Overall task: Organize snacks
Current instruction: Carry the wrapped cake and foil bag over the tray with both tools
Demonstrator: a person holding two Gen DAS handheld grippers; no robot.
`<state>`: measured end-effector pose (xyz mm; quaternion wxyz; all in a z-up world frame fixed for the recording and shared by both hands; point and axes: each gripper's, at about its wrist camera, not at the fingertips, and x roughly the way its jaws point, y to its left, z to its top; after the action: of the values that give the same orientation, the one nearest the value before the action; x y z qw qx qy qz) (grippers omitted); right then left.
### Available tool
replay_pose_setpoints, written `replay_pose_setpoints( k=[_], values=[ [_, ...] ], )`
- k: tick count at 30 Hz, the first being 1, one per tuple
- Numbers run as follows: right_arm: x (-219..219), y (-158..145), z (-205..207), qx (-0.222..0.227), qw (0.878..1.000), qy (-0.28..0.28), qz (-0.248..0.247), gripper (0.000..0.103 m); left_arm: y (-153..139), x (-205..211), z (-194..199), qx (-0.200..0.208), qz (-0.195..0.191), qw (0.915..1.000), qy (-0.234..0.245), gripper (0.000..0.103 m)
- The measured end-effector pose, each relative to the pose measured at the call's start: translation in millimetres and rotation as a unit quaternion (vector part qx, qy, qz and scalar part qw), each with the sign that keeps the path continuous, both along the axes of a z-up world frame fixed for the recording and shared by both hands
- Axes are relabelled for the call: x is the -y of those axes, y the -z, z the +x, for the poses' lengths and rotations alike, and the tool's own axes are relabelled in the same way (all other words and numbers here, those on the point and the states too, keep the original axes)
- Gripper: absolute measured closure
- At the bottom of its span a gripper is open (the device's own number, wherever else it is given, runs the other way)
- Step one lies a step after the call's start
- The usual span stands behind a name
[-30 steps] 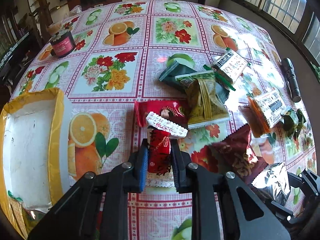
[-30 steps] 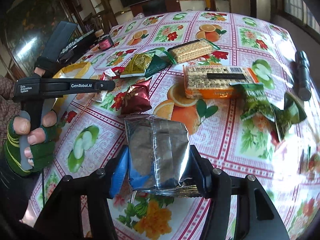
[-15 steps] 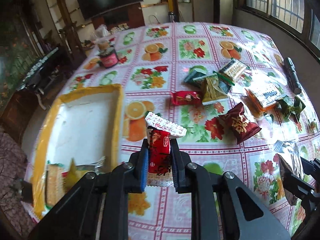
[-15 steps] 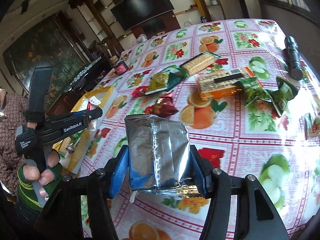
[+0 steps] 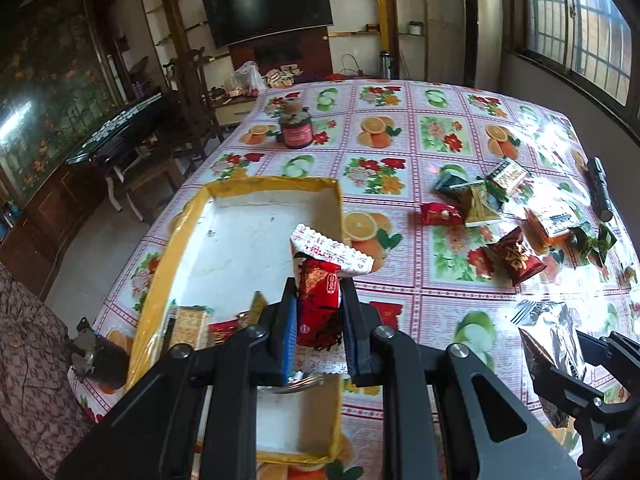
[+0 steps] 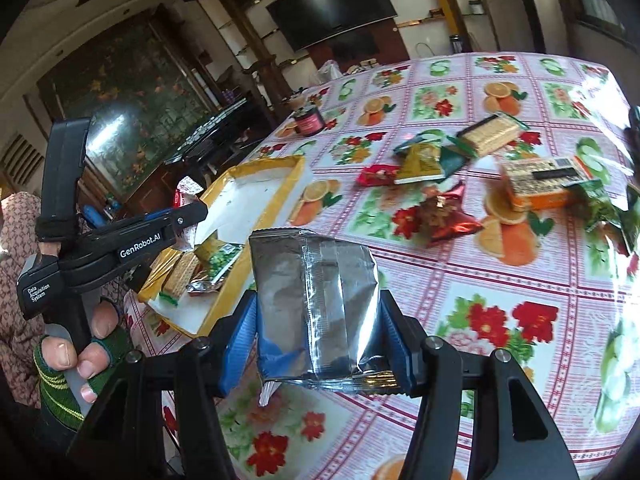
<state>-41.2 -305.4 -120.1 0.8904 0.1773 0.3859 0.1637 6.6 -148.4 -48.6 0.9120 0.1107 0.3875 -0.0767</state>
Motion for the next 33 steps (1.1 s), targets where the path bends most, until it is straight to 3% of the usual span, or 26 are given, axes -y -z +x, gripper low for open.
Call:
replay_pose_setpoints(
  k=[15, 33],
  values=[
    [-65, -13, 28, 0.011, 0.998, -0.057, -0.009, 0.044, -2, -62, 7, 0.000, -0.020, 0.9985, -0.051, 0.082],
    [-114, -10, 70, 0.014, 0.996, -0.081, -0.018, 0.044, 13, -95, 15, -0.017, -0.027, 0.9965, -0.078, 0.081]
  ],
)
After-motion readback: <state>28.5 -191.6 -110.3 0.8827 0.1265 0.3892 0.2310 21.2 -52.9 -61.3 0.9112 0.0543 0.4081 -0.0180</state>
